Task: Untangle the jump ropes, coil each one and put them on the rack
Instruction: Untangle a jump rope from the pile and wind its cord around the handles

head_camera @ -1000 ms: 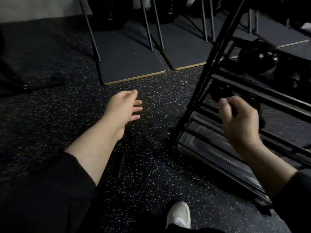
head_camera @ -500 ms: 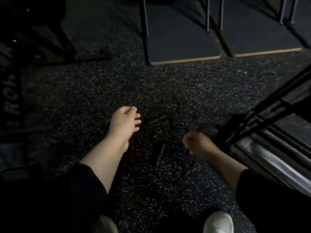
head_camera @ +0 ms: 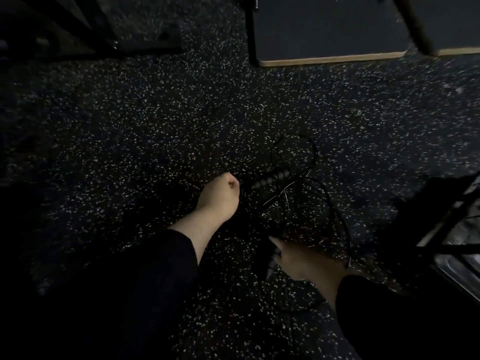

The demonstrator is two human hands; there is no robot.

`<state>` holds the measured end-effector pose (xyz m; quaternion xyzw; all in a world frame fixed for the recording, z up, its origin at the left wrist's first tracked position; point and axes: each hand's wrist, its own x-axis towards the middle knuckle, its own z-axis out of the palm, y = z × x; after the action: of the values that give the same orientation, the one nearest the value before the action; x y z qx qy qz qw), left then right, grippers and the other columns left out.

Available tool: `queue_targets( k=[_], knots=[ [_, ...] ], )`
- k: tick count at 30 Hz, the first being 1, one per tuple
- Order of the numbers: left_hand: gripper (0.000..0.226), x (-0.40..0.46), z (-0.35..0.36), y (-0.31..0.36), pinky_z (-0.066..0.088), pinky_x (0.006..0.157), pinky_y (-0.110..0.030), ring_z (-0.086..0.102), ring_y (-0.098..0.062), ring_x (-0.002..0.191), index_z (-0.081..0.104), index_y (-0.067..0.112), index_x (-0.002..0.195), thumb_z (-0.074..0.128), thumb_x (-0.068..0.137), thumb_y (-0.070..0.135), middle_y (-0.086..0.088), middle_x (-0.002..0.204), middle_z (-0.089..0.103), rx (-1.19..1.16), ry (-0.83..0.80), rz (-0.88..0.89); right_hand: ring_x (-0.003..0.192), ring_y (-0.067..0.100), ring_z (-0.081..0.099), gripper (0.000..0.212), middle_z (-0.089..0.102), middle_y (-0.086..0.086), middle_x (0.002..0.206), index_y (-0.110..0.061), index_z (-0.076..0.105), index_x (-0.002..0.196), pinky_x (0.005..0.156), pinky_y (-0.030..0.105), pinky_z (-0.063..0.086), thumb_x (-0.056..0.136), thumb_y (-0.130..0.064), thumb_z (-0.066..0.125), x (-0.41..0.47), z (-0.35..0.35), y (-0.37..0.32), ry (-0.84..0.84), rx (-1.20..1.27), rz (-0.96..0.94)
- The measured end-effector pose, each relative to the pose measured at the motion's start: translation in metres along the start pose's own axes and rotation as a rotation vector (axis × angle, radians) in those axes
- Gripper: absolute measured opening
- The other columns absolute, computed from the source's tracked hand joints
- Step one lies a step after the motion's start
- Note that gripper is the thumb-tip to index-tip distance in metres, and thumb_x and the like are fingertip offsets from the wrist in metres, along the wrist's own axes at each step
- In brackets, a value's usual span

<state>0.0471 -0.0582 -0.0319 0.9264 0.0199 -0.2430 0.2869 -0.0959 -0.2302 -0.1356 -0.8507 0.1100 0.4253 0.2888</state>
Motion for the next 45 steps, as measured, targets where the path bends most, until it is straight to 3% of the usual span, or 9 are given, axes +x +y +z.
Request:
queue_targets(
  k=[4,9,16,21,27,33,37,41,45],
  knots=[
    [0.023,0.044,0.040,-0.010,0.050,0.087,-0.035,0.059,-0.019,0.105,0.066,0.026,0.116,0.046,0.105,0.029,0.002,0.125,0.059,0.264,-0.130,0.124,0.060,0.006,0.039,0.050,0.046,-0.008,0.080,-0.035,0.030,0.158,0.051,0.024,0.032,0.110,-0.033,0.042,0.016,-0.001,0.000,-0.035,-0.030,-0.016],
    [0.037,0.082,0.077,-0.004,0.036,0.113,-0.052,0.033,-0.032,0.144,0.056,0.026,0.140,0.040,0.108,0.035,-0.002,0.164,0.027,0.572,-0.277,0.266,0.073,0.014,0.062,0.014,0.061,-0.001,0.098,-0.030,0.055,0.111,0.058,0.030,0.048,0.101,-0.039,0.061,0.021,-0.004,0.004,0.256,0.169,-0.054],
    [0.017,0.089,0.091,-0.008,0.051,0.092,-0.043,0.057,-0.024,0.104,0.067,0.023,0.105,0.054,0.098,0.015,-0.002,0.117,0.056,0.494,-0.294,0.298,0.045,0.004,0.047,0.031,0.060,0.003,0.078,-0.037,0.038,0.110,0.040,0.023,0.036,0.098,-0.019,0.061,0.009,-0.039,0.003,0.499,0.622,-0.076],
    [0.027,0.071,0.093,-0.012,0.045,0.071,-0.029,0.054,-0.016,0.090,0.047,0.022,0.121,0.058,0.096,0.020,-0.001,0.116,0.047,0.138,-0.161,0.114,0.071,-0.002,0.067,0.088,0.065,-0.012,0.105,-0.040,0.015,0.154,0.051,0.010,0.048,0.093,-0.011,0.071,0.002,-0.069,-0.004,0.590,0.935,-0.054],
    [0.031,0.038,0.041,0.013,0.056,0.059,-0.024,0.065,-0.017,0.069,0.057,0.027,0.134,0.044,0.106,0.022,0.000,0.093,0.067,-0.442,0.053,-0.029,0.096,0.016,0.073,0.028,0.071,-0.002,0.106,-0.023,0.058,0.109,0.083,0.040,0.064,0.091,-0.014,0.077,-0.018,-0.102,-0.011,0.556,1.062,-0.071],
    [0.036,-0.026,-0.029,0.039,0.051,0.072,-0.030,0.054,-0.009,0.068,0.057,0.045,0.132,0.049,0.108,0.019,0.014,0.094,0.072,-0.888,0.084,0.162,0.068,0.018,0.066,0.028,0.071,0.006,0.091,-0.015,0.060,0.109,0.056,0.031,0.056,0.095,-0.036,0.071,-0.080,-0.137,-0.049,0.689,1.123,-0.062],
    [0.027,-0.069,-0.086,0.072,0.042,0.060,-0.032,0.051,-0.012,0.065,0.064,0.035,0.121,0.044,0.106,0.024,0.003,0.085,0.063,-0.658,0.219,0.171,0.076,0.025,0.074,0.025,0.075,0.009,0.092,-0.016,0.065,0.103,0.071,0.049,0.064,0.093,-0.038,0.073,-0.145,-0.162,-0.078,0.770,1.086,-0.125],
    [0.032,-0.107,-0.136,0.098,0.031,0.050,-0.031,0.048,-0.022,0.063,0.063,0.011,0.091,0.040,0.104,0.029,-0.007,0.084,0.061,-0.072,0.033,-0.021,0.079,0.032,0.075,0.026,0.074,0.010,0.095,-0.018,0.062,0.100,0.064,0.043,0.063,0.092,-0.038,0.075,-0.218,-0.187,-0.105,0.825,1.019,-0.198],
    [0.031,-0.143,-0.159,0.106,0.050,0.072,-0.037,0.061,-0.023,0.085,0.064,0.016,0.094,0.041,0.105,0.034,-0.003,0.097,0.067,0.293,0.036,0.163,0.081,0.037,0.074,0.026,0.075,0.010,0.090,-0.021,0.061,0.100,0.066,0.056,0.063,0.089,-0.039,0.078,-0.276,-0.193,-0.125,0.826,1.012,-0.207]
  ],
)
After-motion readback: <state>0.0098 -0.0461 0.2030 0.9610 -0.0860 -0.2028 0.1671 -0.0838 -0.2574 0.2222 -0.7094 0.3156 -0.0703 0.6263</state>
